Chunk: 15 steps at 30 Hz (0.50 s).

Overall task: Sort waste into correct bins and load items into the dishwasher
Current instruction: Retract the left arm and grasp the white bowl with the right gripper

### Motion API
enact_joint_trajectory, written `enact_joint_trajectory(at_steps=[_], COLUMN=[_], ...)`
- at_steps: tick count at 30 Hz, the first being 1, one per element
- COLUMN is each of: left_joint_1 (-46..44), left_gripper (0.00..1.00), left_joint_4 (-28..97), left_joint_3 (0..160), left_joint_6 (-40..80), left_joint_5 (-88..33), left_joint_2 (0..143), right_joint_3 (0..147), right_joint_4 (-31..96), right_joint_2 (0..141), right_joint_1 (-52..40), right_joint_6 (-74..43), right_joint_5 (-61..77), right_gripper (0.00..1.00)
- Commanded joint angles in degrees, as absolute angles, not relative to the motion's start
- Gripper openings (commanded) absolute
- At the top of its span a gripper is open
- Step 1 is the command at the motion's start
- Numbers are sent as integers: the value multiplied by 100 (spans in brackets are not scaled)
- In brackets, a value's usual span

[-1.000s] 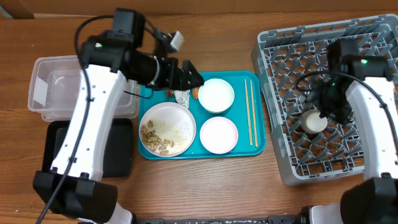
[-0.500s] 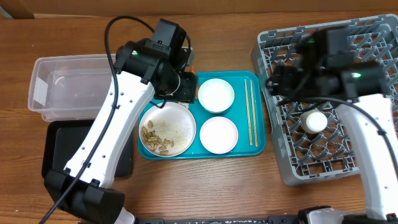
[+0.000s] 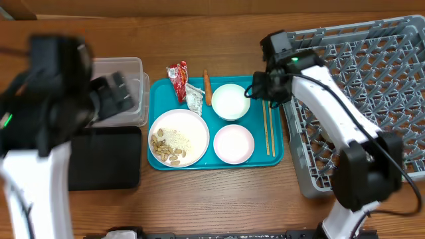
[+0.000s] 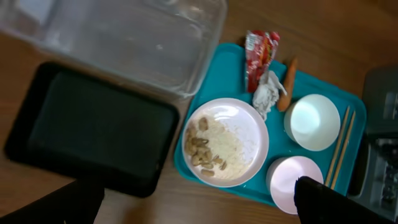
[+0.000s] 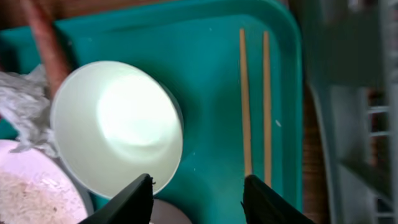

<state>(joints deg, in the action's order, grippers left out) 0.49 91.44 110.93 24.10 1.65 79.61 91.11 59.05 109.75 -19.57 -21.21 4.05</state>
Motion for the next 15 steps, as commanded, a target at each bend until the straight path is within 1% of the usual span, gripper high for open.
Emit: enact_joint_trajectory(at_steps=[1,5,8,14,15], left_joint_1=[305,346,346,336,336], left_gripper=[100,100,100,100,99], left_joint_4=[9306,9393,9386,9386,9389], left_joint_3=[11142,11142,11137,11137,11137], left_joint_6=[2615,2574,2576,2576,2576], left_joint_5=[707,836,832,832,832], left_joint_2=[7789,7749,7773,7848,7848], right_joint_3=[9091,9091,9091,9072,9072], right_joint_4=[5839,5769,5739,5599,5564], right_joint_2=[11334,11736,11933,12073,12073], right_joint_1=[-1986,-1999,-2001,-2058,-2075], right_joint_6=[-1730,-1599,-1461,-1302,-1302], right_joint_5=[781,784,882,1083,1085], right_gripper=[48,48,42,41,38])
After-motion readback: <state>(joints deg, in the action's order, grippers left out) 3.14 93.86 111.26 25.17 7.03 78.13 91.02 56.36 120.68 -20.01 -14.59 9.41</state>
